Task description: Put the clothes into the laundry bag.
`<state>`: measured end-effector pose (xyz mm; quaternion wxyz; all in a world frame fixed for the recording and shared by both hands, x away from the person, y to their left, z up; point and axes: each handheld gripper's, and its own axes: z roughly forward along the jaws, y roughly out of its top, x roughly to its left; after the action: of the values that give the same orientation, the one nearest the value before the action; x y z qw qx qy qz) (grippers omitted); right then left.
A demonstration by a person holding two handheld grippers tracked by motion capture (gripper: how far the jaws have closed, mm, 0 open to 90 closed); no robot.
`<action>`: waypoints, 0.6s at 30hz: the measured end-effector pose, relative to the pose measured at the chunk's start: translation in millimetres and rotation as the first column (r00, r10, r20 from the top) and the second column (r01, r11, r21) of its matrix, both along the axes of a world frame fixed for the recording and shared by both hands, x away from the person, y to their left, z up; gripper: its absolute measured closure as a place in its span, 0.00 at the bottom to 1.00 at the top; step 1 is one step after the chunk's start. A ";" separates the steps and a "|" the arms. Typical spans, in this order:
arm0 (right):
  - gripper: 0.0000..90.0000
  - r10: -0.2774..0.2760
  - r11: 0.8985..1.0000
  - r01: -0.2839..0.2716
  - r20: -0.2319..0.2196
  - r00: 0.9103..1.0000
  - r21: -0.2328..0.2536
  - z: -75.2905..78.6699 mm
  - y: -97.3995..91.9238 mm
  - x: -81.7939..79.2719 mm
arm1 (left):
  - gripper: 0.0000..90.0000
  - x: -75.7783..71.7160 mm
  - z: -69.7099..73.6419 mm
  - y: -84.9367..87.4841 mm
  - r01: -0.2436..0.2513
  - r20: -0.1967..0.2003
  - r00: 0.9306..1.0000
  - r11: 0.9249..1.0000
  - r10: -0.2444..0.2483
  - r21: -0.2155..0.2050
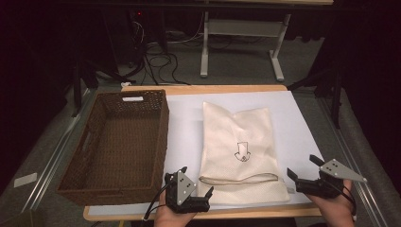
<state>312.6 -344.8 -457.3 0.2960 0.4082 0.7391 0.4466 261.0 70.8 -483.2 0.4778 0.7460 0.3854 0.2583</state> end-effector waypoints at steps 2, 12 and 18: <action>0.00 0.015 1.000 -0.015 0.022 1.000 -0.003 0.9 2.5 -12.6 | 0.00 -3.8 1.6 0.3 0.000 0.007 1.000 1.000 0.000 -0.001; 0.00 0.016 1.000 -0.016 0.030 0.999 -0.009 -1.3 7.8 -13.1 | 0.00 -1.0 1.6 6.3 -0.027 0.001 1.000 1.000 0.027 -0.015; 0.00 0.005 1.000 -0.005 0.033 0.999 -0.001 -0.5 6.8 -13.3 | 0.00 -1.1 2.4 8.3 -0.033 0.004 0.999 0.999 0.033 -0.017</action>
<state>299.2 -338.0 -457.8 0.3072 0.3990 0.7352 0.4537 260.0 79.1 -480.8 0.4805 0.7349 0.3989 0.2644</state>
